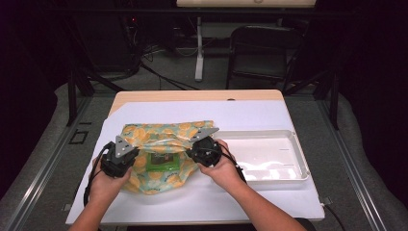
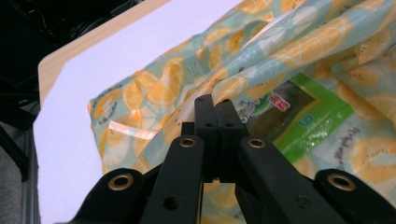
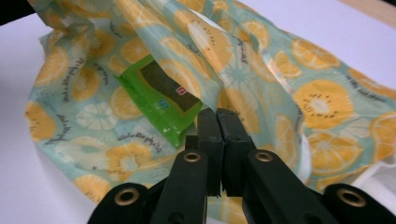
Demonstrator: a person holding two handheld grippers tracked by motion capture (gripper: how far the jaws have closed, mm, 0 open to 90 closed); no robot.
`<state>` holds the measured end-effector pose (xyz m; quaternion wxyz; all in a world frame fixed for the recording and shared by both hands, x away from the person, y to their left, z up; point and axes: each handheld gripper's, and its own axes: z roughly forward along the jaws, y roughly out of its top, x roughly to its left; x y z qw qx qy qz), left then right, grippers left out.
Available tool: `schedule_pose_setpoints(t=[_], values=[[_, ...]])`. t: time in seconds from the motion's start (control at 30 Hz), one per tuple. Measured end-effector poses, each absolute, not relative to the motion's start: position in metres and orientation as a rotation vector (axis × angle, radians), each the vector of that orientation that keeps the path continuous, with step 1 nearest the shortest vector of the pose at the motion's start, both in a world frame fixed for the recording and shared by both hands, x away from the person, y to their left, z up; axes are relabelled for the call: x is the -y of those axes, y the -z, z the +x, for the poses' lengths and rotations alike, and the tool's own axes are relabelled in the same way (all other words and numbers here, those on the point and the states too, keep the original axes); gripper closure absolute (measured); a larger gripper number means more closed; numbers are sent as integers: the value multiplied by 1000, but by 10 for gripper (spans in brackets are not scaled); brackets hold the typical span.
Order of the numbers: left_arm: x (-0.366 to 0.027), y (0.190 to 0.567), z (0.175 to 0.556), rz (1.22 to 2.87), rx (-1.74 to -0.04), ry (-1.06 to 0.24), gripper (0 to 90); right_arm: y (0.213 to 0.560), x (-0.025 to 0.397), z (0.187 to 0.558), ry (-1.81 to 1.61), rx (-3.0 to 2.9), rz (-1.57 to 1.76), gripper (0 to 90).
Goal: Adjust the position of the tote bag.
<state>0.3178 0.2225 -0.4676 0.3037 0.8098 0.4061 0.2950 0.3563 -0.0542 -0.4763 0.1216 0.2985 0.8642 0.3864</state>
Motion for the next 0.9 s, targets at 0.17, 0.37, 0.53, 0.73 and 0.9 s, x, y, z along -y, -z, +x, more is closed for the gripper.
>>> schedule_pose_setpoints(t=[0.17, 0.37, 0.53, 0.73, 0.9], values=[[-222, 454, 328, 2158, -1069, -835, 900, 467, 56, 366, -1101, -2487, 862, 892], [-224, 441, 339, 2157, -1072, -835, 900, 459, 56, 373, -1105, -2484, 859, 867], [-224, 435, 348, 2145, -1082, -844, 900, 451, 50, 372, -1116, -2473, 836, 792], [-221, 431, 357, 2145, -1089, -848, 900, 443, 39, 372, -1167, -2453, 792, 615], [-220, 427, 361, 2139, -1091, -847, 900, 440, 30, 373, -1157, -2455, 765, 555]])
